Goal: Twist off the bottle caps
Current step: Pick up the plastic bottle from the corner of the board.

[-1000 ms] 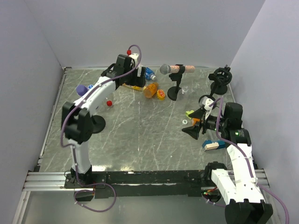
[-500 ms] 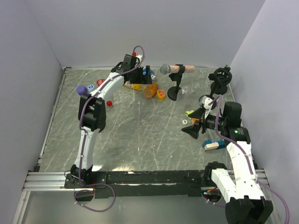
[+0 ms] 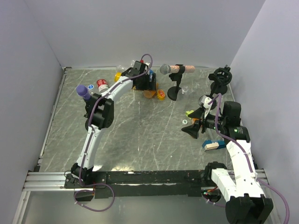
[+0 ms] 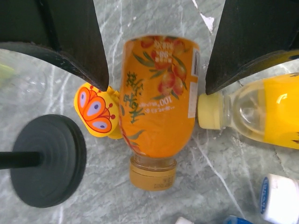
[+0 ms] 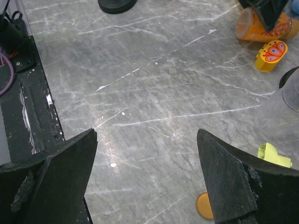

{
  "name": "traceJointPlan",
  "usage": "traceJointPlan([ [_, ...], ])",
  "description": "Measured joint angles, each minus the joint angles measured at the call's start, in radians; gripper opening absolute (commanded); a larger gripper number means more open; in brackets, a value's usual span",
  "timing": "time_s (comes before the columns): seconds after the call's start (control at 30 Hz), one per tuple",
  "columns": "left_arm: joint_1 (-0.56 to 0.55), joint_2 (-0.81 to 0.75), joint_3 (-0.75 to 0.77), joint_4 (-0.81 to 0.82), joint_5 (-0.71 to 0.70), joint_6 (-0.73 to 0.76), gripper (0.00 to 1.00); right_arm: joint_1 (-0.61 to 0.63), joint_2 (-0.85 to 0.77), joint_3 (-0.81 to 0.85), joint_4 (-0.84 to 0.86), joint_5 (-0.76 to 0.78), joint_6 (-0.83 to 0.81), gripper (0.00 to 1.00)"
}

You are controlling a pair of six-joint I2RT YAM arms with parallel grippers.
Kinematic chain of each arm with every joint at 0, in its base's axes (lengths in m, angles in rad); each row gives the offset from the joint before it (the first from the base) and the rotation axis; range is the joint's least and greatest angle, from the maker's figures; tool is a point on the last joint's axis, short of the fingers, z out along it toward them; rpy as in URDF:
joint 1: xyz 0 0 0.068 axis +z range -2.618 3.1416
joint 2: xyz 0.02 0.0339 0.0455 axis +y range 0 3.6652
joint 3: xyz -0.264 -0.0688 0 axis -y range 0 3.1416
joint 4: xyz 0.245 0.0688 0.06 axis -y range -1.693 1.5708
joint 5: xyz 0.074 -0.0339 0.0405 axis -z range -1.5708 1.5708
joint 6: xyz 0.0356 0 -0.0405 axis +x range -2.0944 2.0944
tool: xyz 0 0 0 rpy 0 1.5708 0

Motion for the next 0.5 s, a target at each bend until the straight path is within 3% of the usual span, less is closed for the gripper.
traceJointPlan([
  [0.33,-0.043,0.031,0.026,-0.055,-0.125,0.034,0.69,0.000,0.002,0.000,0.000,0.000,0.000,0.94],
  [0.5,-0.047,0.032,0.025,-0.056,-0.144,0.051,0.45,0.000,0.002,0.000,0.000,0.000,-0.001,0.94],
])
